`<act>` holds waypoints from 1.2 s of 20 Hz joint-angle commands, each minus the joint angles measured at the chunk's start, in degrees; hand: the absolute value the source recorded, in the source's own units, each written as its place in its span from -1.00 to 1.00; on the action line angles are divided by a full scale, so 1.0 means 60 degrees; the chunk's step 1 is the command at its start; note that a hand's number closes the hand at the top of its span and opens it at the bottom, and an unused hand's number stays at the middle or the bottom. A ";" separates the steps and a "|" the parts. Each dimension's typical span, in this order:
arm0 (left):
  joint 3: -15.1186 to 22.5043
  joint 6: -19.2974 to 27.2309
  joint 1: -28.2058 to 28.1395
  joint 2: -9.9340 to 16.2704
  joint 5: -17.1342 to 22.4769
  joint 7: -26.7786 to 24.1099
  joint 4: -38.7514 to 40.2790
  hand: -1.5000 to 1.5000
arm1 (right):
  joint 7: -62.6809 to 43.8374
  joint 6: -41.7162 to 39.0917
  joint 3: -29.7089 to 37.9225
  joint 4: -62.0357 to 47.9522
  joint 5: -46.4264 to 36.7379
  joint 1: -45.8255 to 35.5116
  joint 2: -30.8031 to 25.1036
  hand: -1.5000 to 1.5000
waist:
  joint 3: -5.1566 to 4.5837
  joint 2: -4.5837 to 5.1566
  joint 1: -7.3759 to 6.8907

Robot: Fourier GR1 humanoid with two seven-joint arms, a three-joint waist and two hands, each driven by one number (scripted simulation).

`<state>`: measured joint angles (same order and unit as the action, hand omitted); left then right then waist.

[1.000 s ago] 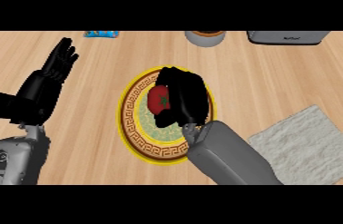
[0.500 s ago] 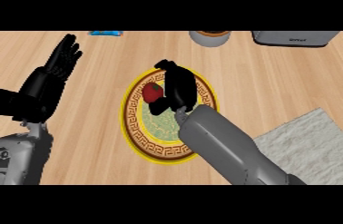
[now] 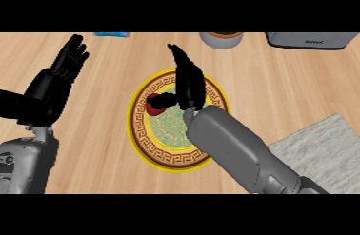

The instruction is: Pick the tomato from the placemat and place it in the plate

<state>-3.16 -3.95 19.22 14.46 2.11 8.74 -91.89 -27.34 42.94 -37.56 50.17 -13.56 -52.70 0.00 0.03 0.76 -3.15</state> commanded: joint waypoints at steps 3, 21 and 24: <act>-0.0567 -0.0312 -0.0388 0.0301 0.0213 -0.0817 0.0402 0.00 | 0.1236 0.0931 0.0679 0.0488 0.1652 -0.0146 0.0000 -1.00 | -0.0005 -0.0029 0.0152; -0.0551 -0.0171 -0.0512 0.0122 -0.0147 -0.0334 0.0109 0.00 | 0.3713 -0.1744 0.3026 0.6107 0.2912 0.5733 -0.3149 -1.00 | -0.0003 -0.0146 0.0636; -0.0817 -0.0426 -0.0442 0.0250 -0.0083 -0.0953 0.0697 0.00 | 0.3242 -0.2399 0.3581 0.6740 0.2995 0.5993 -0.3803 -1.00 | -0.0008 -0.0137 0.0621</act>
<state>-7.11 -5.50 15.27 15.48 1.97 5.92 -91.39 -6.54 32.71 -19.00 84.41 3.54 -21.11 -18.55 0.02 -0.11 0.58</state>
